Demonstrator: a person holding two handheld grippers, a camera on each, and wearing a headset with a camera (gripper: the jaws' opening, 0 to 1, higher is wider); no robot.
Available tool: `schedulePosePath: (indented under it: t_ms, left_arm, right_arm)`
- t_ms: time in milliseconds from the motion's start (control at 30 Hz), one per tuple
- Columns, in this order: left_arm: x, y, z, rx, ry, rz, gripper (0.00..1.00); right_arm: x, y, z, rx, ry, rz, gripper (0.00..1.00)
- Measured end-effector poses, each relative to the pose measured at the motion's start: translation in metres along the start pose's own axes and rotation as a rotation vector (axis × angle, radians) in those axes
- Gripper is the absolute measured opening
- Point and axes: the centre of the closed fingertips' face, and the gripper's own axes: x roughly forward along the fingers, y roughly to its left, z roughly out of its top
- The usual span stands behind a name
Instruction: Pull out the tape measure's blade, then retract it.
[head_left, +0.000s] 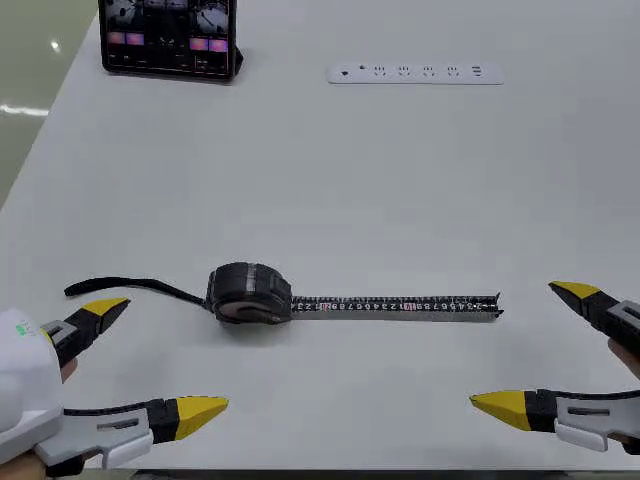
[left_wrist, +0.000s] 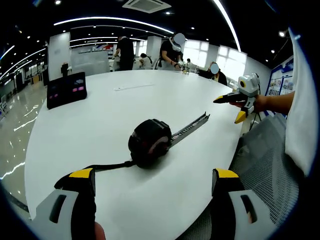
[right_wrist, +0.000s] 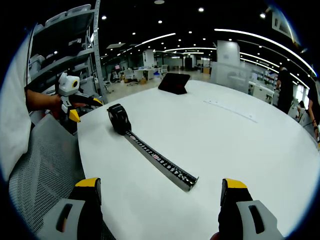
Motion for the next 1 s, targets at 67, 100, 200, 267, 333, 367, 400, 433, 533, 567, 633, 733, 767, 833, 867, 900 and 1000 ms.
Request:
schedulePosePath:
  t_ms: [67,100,200,267,333,367,400,433,533,567,633,733,767,833,867,900,1000]
  left_arm:
    - [0.001,0.000,0.001,0.000,-0.002,0.001,0.94]
    - [0.001,-0.001,0.001,0.000,-0.003,0.001,0.94]
    - [0.003,-0.002,0.003,0.007,-0.002,0.005,0.94]
    - [0.005,-0.002,0.005,0.001,-0.011,0.013,0.94]
    - [0.008,-0.004,0.009,-0.003,-0.019,0.012,0.94]
    - [0.010,-0.005,0.011,-0.002,-0.024,0.020,0.94]
    - [0.011,-0.005,0.012,-0.003,-0.027,0.022,0.94]
    - [0.012,-0.006,0.013,-0.007,-0.033,0.018,0.94]
    - [0.016,-0.010,0.015,-0.008,-0.035,0.011,0.94]
    - [0.017,-0.011,0.015,-0.009,-0.034,0.009,0.94]
    - [0.020,-0.012,0.016,-0.014,-0.035,0.010,0.94]
    - [0.023,-0.013,0.017,-0.016,-0.032,0.010,0.93]
    - [0.024,-0.013,0.018,-0.017,-0.032,0.010,0.93]
    - [0.027,-0.014,0.019,-0.026,-0.032,0.010,0.93]
    - [0.029,-0.015,0.019,-0.029,-0.030,0.010,0.93]
    - [0.030,-0.014,0.019,-0.029,-0.028,0.012,0.93]
    - [0.033,-0.014,0.020,-0.036,-0.029,0.017,0.92]
  right_arm:
    - [0.000,0.000,0.000,-0.001,0.000,0.000,0.99]
    - [0.000,0.000,0.000,-0.001,-0.001,0.001,0.99]
    - [0.001,-0.001,0.001,-0.002,-0.003,0.000,0.99]
    - [0.001,-0.002,0.001,-0.001,-0.003,0.000,0.99]
    - [0.001,-0.002,0.001,-0.003,-0.002,0.000,0.99]
    - [0.001,-0.002,0.001,-0.004,-0.002,0.000,0.99]
    - [0.001,-0.003,0.001,-0.003,-0.002,0.000,0.99]
    - [0.001,-0.002,0.001,-0.002,-0.003,0.000,0.99]
    - [0.001,-0.001,0.001,0.000,-0.002,-0.001,0.99]
    - [0.001,-0.001,0.001,0.000,-0.002,0.000,0.99]
    - [0.001,-0.001,0.000,0.002,-0.003,0.000,0.99]
    - [0.001,-0.002,0.000,0.001,-0.001,0.000,0.99]
    - [0.001,-0.002,0.000,0.002,-0.001,0.001,0.99]
    - [0.001,-0.002,0.000,0.001,0.001,0.001,0.99]
    - [0.001,-0.003,0.000,0.001,0.000,0.000,0.99]
    - [0.001,-0.003,0.000,0.001,0.000,0.000,0.99]
    - [0.002,-0.004,0.001,0.001,-0.002,-0.001,0.99]
